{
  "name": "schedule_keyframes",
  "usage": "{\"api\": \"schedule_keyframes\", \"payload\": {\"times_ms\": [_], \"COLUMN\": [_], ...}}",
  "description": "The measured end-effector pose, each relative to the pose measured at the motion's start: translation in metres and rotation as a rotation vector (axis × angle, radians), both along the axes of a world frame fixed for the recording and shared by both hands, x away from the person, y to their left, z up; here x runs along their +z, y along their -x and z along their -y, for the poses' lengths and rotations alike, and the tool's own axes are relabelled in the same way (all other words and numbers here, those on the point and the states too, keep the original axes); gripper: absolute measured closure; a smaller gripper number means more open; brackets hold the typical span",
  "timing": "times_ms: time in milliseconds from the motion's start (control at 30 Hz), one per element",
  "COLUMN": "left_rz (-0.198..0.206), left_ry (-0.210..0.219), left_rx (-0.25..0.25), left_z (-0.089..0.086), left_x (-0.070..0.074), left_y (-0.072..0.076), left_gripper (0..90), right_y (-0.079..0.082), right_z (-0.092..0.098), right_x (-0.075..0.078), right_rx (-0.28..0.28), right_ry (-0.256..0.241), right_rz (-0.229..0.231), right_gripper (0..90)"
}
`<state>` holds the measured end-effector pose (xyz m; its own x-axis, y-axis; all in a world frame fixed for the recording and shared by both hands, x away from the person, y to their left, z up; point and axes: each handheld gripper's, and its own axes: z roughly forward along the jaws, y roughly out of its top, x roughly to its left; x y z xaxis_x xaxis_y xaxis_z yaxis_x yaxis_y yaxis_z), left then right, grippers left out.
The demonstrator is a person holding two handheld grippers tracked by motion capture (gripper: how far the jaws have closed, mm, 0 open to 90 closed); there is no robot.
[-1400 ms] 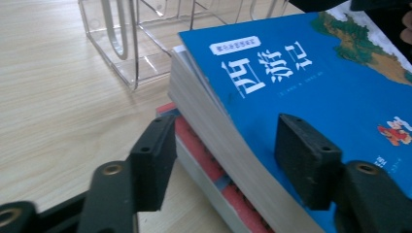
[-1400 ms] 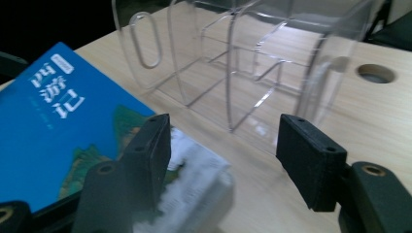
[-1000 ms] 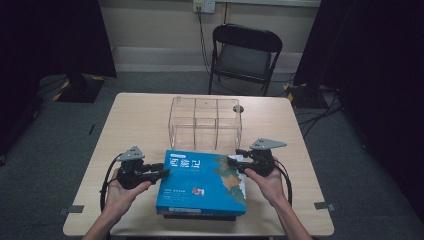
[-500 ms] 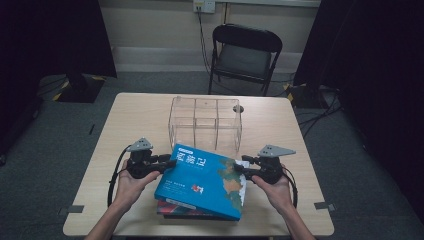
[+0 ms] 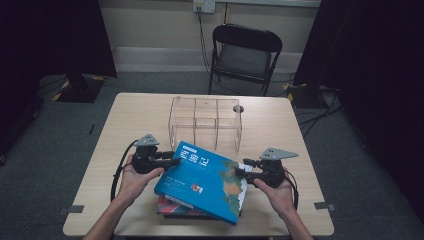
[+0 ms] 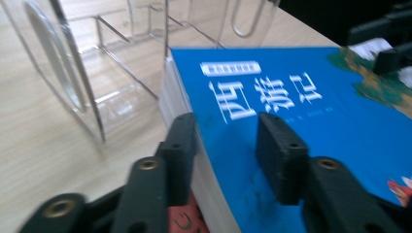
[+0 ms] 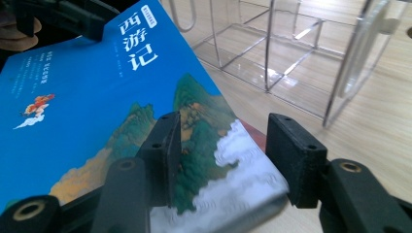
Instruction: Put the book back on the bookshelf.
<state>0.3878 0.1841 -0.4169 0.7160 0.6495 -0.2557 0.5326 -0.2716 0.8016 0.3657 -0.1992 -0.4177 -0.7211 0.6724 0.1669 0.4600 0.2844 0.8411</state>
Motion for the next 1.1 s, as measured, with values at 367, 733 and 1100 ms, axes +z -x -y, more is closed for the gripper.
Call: {"api": "schedule_keyframes", "payload": {"times_ms": [367,733,1100], "left_rz": [0.017,0.030,-0.013], "left_ry": [0.024,0.003,0.006], "left_rx": [0.020,-0.004,-0.071], "left_z": [-0.026,-0.044,-0.043], "left_x": [0.001,-0.003,-0.015], "left_y": [0.040,0.075,0.076], "left_gripper": [39.2,30.3,31.0], "right_y": [-0.017,-0.022,-0.022], "right_z": [-0.027,-0.026,-0.025], "right_x": [0.003,-0.001,-0.001], "right_rx": [0.064,0.071,0.074], "right_ry": [0.018,-0.011,-0.004], "right_rz": [-0.014,-0.051,-0.048], "right_gripper": [48.7,48.7,50.2]}}
